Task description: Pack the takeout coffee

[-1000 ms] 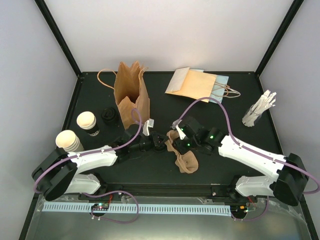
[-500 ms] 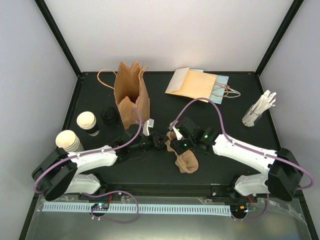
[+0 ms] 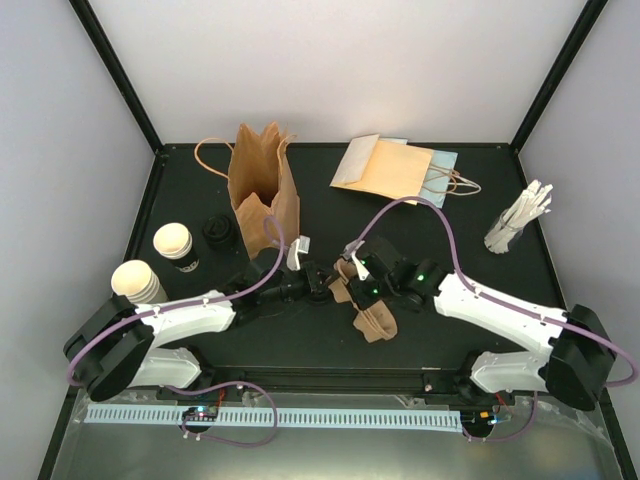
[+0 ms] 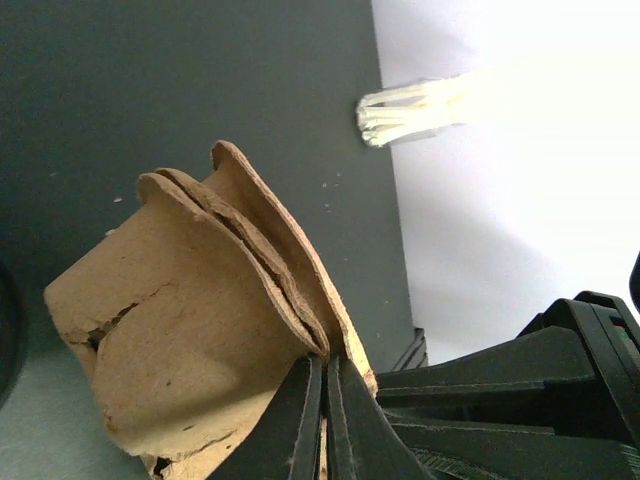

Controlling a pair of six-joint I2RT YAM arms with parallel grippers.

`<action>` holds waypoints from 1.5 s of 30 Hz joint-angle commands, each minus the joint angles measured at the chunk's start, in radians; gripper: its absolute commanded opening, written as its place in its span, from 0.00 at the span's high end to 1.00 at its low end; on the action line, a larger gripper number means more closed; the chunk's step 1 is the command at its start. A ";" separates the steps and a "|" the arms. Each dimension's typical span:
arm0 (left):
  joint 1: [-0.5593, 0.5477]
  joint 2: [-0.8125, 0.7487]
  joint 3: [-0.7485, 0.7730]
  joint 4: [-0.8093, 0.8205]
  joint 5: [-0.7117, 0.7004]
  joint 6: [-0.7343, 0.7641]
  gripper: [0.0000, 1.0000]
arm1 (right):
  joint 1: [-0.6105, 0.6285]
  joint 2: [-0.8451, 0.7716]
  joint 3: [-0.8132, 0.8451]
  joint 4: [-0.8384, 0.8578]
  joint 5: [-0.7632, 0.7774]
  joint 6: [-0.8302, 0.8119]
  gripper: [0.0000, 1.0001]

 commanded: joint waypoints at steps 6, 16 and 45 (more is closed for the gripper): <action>-0.007 0.034 0.035 0.027 0.022 0.005 0.98 | -0.005 -0.159 0.030 -0.158 0.339 0.057 0.99; -0.008 0.046 0.044 0.031 0.028 0.005 0.98 | -0.005 -0.250 0.057 -0.212 0.368 0.042 0.96; -0.057 0.363 0.315 0.056 0.126 0.119 0.91 | -0.006 -0.335 0.229 -0.555 0.608 0.127 0.96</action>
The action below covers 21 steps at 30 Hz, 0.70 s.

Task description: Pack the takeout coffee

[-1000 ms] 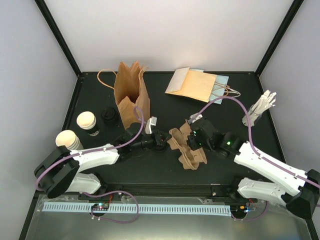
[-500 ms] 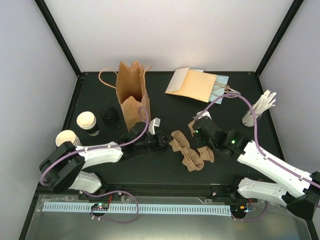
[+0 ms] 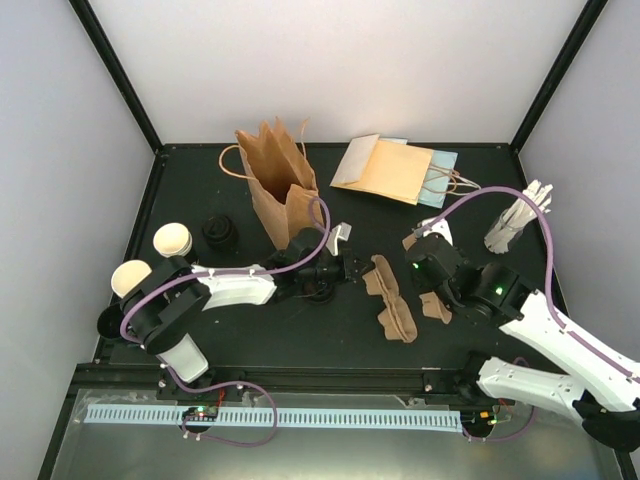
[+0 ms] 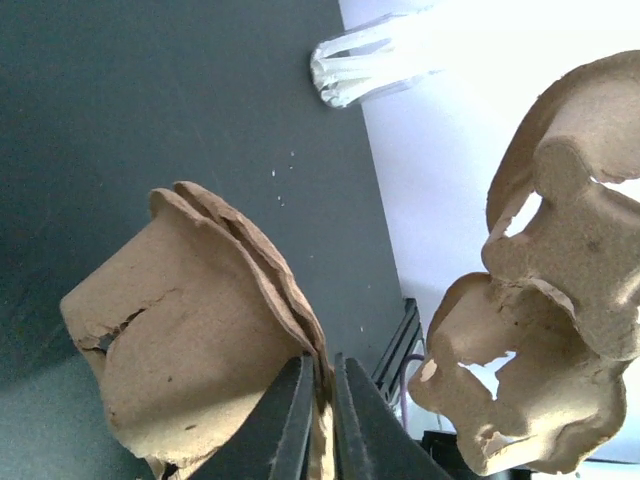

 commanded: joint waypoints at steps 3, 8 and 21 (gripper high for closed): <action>-0.002 -0.033 -0.026 -0.048 0.004 0.078 0.82 | -0.002 0.010 0.028 -0.006 -0.066 -0.032 0.96; -0.004 -0.157 -0.084 -0.144 -0.065 0.118 0.59 | -0.001 0.021 0.028 0.040 -0.167 -0.071 0.96; -0.010 -0.556 -0.199 -0.499 -0.161 0.183 0.40 | 0.050 0.043 0.007 0.157 -0.438 -0.127 0.96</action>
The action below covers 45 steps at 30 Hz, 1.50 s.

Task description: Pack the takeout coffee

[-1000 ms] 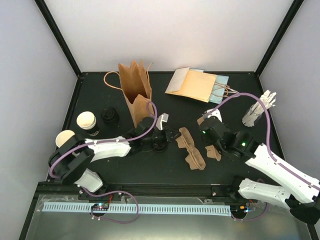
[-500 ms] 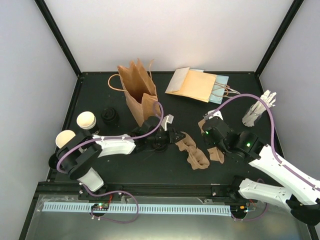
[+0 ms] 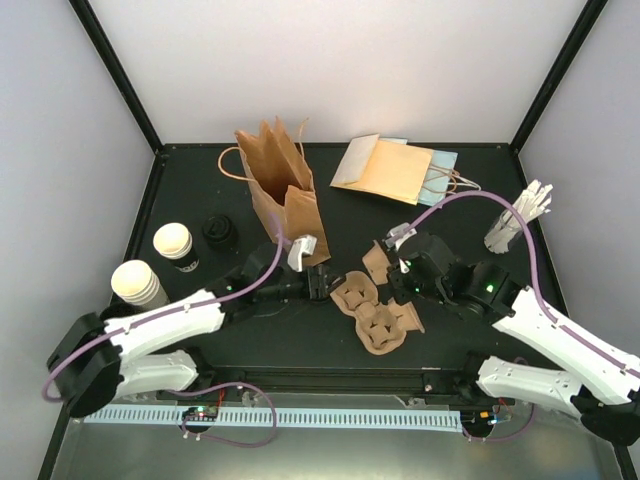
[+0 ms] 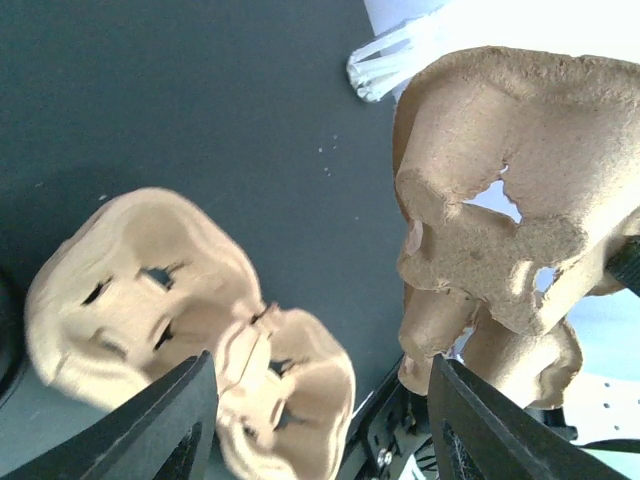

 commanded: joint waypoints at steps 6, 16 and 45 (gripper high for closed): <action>-0.007 -0.312 -0.069 -0.381 -0.120 0.054 0.39 | 0.154 0.025 -0.012 0.145 -0.164 -0.012 0.96; 0.031 -0.586 0.003 -0.806 -0.342 0.115 0.36 | 0.387 0.218 0.007 0.233 -0.027 0.028 0.96; 0.119 -0.624 -0.015 -0.879 -0.365 0.130 0.37 | 0.420 0.520 0.158 0.273 0.093 0.034 0.60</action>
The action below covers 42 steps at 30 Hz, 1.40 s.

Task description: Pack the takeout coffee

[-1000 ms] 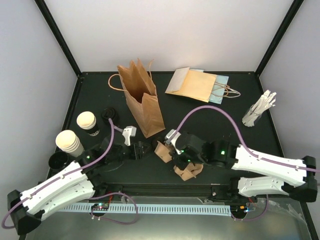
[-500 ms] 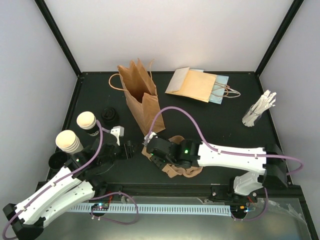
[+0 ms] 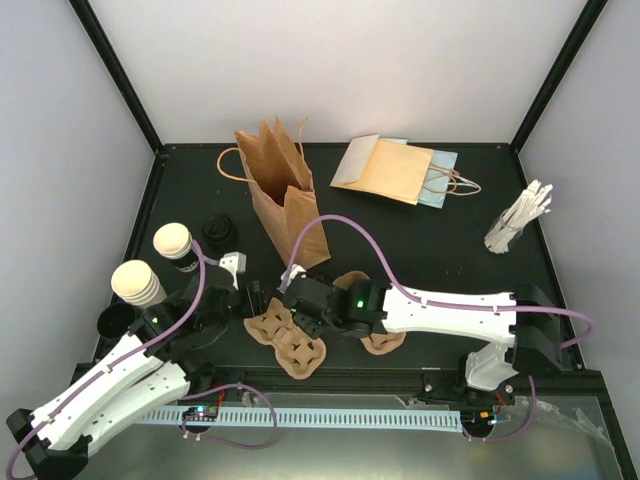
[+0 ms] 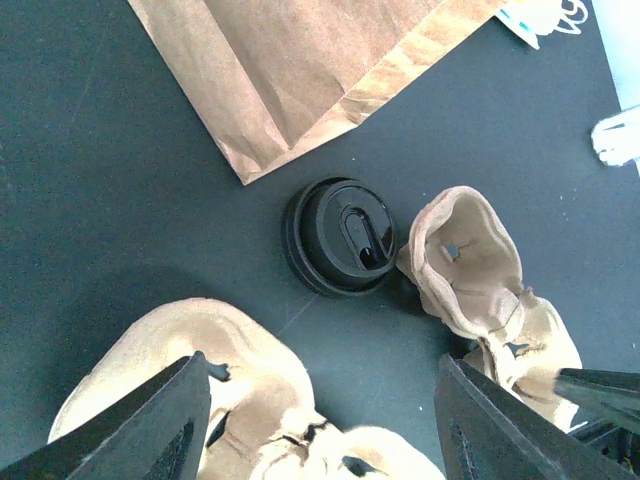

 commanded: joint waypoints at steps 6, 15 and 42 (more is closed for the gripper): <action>0.007 -0.008 -0.013 0.002 -0.001 0.026 0.37 | -0.001 -0.193 -0.068 -0.089 0.096 0.075 0.56; 0.007 0.017 -0.035 0.067 0.094 0.054 0.36 | -0.106 -0.332 -0.270 -0.146 -0.002 0.173 0.54; 0.007 0.046 -0.035 0.053 0.088 0.064 0.36 | -0.180 0.038 -0.221 -0.083 -0.040 0.073 0.52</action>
